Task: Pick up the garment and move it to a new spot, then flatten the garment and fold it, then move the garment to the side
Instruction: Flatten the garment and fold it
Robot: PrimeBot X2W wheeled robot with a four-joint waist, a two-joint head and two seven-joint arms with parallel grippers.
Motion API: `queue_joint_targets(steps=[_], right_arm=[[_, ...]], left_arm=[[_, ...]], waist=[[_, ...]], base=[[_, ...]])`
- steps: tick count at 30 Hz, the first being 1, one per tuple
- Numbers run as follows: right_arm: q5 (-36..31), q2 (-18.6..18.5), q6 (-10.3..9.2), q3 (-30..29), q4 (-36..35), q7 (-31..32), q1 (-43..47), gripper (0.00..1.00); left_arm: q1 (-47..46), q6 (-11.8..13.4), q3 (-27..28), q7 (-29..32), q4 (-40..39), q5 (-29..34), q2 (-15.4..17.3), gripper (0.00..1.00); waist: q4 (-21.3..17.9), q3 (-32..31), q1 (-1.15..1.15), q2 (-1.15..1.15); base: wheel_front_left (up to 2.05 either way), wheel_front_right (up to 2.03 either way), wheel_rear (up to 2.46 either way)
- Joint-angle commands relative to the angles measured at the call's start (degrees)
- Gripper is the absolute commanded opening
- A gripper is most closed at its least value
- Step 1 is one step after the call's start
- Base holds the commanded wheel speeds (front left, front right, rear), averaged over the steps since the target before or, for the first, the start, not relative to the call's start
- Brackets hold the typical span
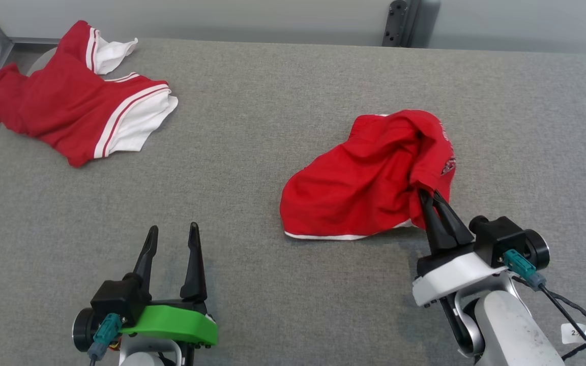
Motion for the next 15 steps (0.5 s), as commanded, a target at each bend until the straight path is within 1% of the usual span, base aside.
queue_joint_targets(steps=[1,6,11,13,15], right_arm=[[1.6,-0.1,-0.02,1.2,-2.4,-0.2,0.4,0.0],[7.3,-0.2,-0.02,6.1,-11.1,-0.2,-0.7,0.0],[10.8,-0.2,-0.02,10.9,-16.4,-0.2,-3.4,0.0],[12.4,-0.2,-0.02,11.5,-17.4,-0.2,-4.6,0.0],[14.2,-0.2,-0.02,10.2,-17.4,-0.2,-5.3,0.0]], left_arm=[[-0.4,-0.3,0.1,0.0,0.1,0.3,0.0,1.0],[-0.6,-0.4,-0.3,0.0,0.3,0.3,0.0,1.0],[-0.7,-0.5,-0.6,0.0,0.5,0.0,0.0,1.0],[-0.7,-0.4,-0.7,0.0,0.5,-0.1,0.0,1.0],[-0.6,-0.3,-0.8,0.0,0.5,-0.2,0.0,1.0]], waist=[[-1.1,-0.6,0.0,0.0],[-2.0,-1.2,0.0,0.0],[-1.9,-1.8,0.0,0.0],[-1.7,-2.0,0.0,0.0],[-1.4,-2.2,0.0,0.0]], base=[[0.0,0.0,0.0],[0.0,0.0,0.0],[0.0,0.0,0.0],[0.0,0.0,0.0],[0.0,0.0,0.0]])
